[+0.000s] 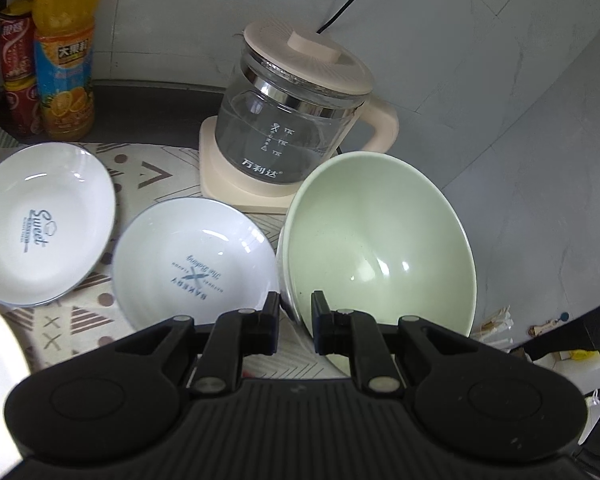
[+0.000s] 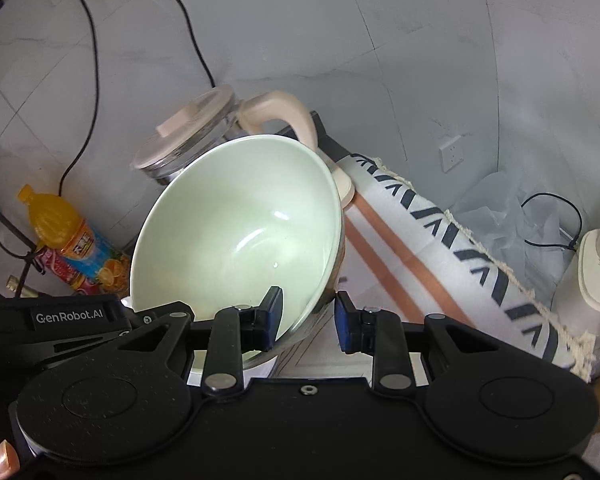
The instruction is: Organize plates and bowls
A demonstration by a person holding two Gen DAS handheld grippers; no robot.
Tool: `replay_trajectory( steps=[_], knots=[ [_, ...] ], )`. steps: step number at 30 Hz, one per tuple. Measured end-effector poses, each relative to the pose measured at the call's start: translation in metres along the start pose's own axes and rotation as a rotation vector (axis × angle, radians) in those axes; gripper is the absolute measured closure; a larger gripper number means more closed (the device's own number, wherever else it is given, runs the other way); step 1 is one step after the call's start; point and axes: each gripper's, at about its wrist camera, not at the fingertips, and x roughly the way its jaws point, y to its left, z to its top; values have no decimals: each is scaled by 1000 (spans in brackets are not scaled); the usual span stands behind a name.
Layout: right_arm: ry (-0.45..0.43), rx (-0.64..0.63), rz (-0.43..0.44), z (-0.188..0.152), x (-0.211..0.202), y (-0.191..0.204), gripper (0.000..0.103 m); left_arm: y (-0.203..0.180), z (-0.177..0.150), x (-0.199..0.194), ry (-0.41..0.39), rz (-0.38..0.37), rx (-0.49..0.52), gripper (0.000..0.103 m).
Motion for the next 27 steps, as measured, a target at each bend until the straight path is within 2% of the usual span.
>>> replay_trajectory(
  steps=[12, 27],
  knots=[
    [-13, 18, -34, -44, -34, 26, 75, 23, -30, -35, 31, -16, 9, 88],
    [11, 19, -69, -94, -54, 43, 75, 51, -61, -55, 72, -16, 7, 88]
  ],
)
